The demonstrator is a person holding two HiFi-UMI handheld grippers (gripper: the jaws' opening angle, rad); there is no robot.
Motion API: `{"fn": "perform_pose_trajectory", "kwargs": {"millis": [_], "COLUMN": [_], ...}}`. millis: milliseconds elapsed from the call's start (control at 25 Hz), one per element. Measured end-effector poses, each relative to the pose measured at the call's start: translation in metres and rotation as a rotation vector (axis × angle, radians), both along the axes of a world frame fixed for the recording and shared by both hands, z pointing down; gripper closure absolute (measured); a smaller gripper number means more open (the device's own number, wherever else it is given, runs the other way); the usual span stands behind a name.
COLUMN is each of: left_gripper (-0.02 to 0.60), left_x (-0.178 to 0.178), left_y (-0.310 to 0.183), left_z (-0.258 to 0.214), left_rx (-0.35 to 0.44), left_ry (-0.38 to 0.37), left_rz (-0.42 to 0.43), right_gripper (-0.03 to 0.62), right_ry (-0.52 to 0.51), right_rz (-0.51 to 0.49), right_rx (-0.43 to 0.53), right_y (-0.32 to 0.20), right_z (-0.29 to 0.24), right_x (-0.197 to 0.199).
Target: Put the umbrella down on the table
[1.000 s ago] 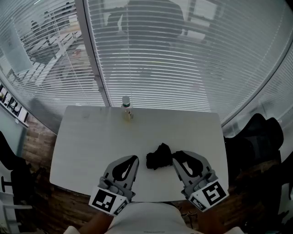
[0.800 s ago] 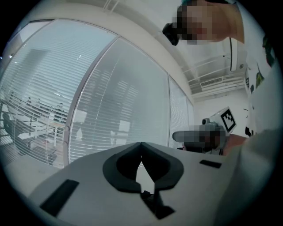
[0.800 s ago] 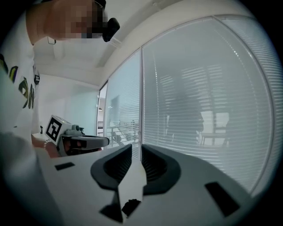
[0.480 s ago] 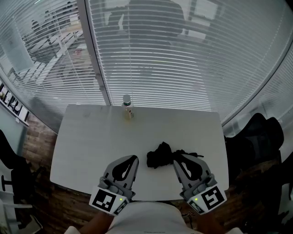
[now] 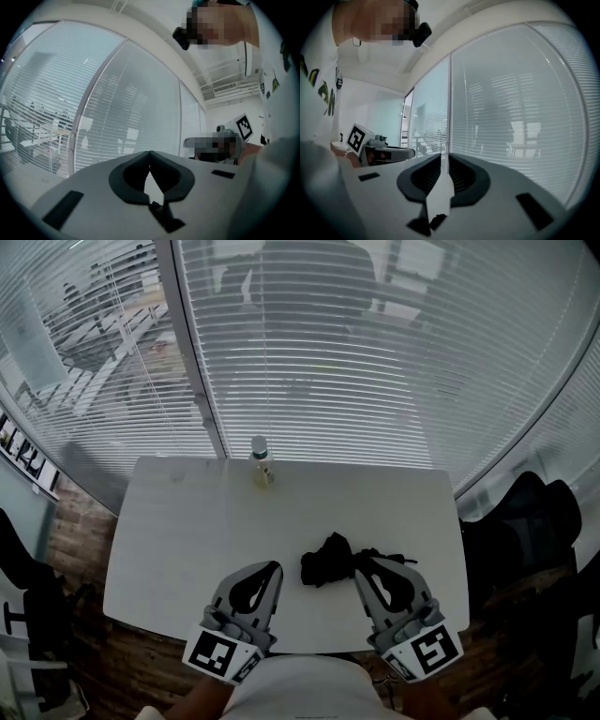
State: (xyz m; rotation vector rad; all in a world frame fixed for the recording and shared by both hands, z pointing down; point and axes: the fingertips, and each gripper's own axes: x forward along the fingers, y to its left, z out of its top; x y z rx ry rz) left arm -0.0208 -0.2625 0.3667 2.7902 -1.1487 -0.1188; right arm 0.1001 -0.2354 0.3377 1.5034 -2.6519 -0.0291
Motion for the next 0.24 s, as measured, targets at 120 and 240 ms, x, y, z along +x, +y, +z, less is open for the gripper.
{"fn": "perform_pose_trajectory", "kwargs": {"millis": [120,240], "left_gripper": [0.569,0.569], "left_x": [0.0004,0.0022], "left_y": [-0.0011,-0.0020], "left_z": [0.0008,0.0004], "left_rx": [-0.002,-0.002], "left_ry": [-0.001,0.000], "left_rz": [0.002,0.008], "right_gripper": [0.534,0.534], "right_ry": [0.003,0.007], "right_rz": [0.001,0.001], "right_rx": [0.001,0.008], "right_y": [-0.0004,-0.0012], "right_z": [0.0004,-0.0007], "right_x": [-0.0004,-0.0010]}}
